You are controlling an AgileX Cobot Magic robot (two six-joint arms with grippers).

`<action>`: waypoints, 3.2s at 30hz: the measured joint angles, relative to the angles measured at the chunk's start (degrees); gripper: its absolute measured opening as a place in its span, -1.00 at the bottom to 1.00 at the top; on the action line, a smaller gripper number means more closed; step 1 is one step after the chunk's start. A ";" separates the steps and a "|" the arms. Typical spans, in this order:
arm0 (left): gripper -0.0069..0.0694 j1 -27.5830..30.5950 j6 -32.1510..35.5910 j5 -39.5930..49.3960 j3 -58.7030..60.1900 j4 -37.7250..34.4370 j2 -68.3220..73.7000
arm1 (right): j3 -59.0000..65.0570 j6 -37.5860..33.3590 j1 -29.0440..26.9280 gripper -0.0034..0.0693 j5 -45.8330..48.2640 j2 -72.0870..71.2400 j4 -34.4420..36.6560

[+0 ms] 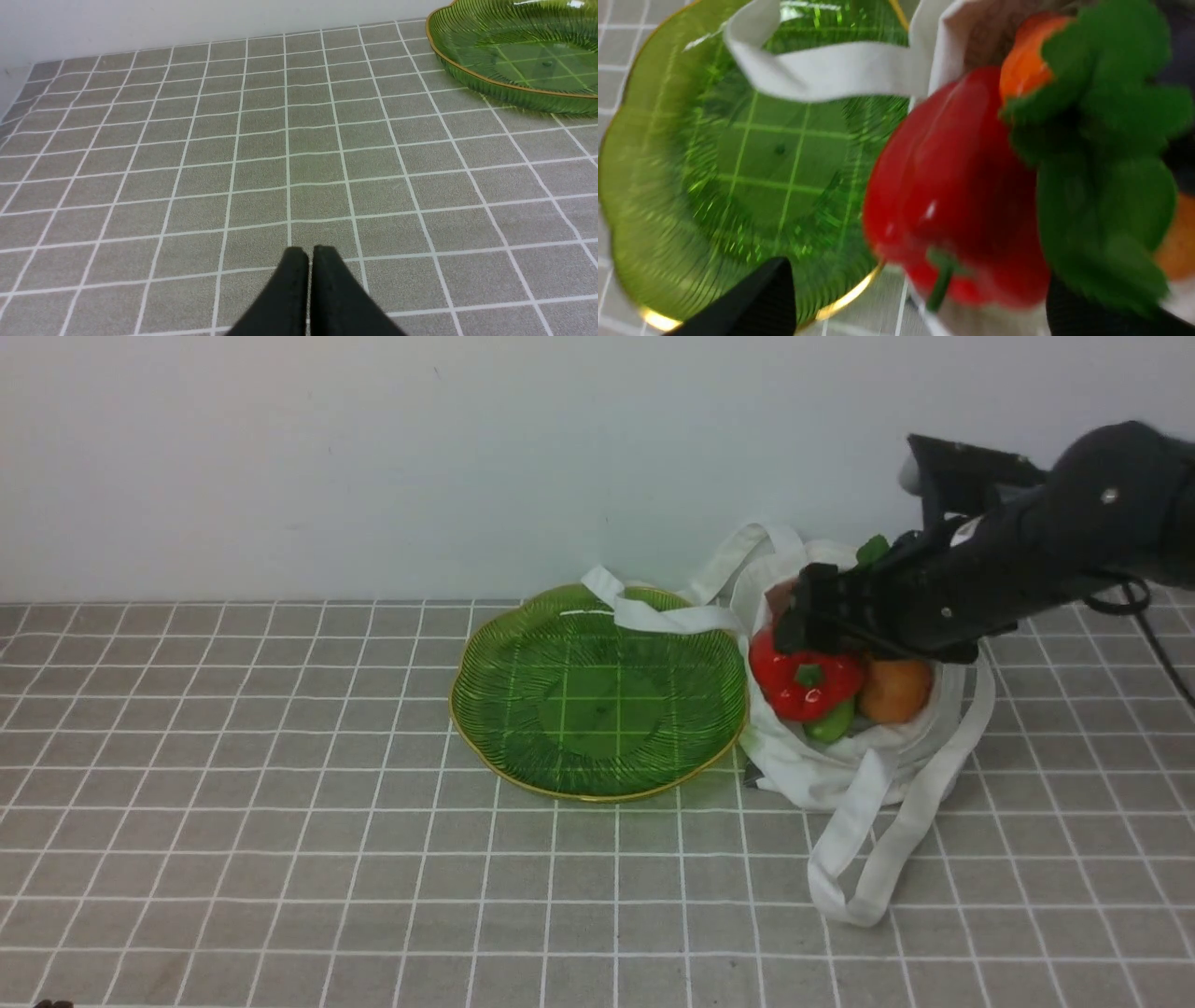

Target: Take vegetables from bag on grey coffee tablecloth place on plate.

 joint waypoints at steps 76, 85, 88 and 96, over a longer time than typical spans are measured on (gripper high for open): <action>-0.83 0.00 0.00 0.00 0.00 0.00 0.00 | -8.83 -7.83 14.86 0.75 -17.23 14.37 5.30; -0.83 0.00 0.00 0.00 0.00 0.00 0.00 | -8.72 -8.89 12.04 0.97 -10.89 3.32 0.70; -0.83 0.00 0.00 0.00 0.00 0.00 0.00 | -8.72 -8.95 10.39 0.89 -6.00 -4.19 -4.27; -0.83 0.00 0.00 0.00 0.00 0.00 0.00 | -8.65 -8.26 7.63 0.15 13.20 -28.28 -14.88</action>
